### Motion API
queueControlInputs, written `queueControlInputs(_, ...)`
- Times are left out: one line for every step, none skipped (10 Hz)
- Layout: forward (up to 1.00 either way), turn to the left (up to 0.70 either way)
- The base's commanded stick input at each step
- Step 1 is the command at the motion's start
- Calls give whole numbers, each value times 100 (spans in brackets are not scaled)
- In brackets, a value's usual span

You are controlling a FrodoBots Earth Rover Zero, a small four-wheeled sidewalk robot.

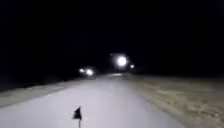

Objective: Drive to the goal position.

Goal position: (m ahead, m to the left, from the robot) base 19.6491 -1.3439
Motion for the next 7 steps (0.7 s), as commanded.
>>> queueControlInputs(100,0)
queueControlInputs(100,0)
queueControlInputs(100,0)
queueControlInputs(100,0)
queueControlInputs(100,0)
queueControlInputs(100,0)
queueControlInputs(100,0)
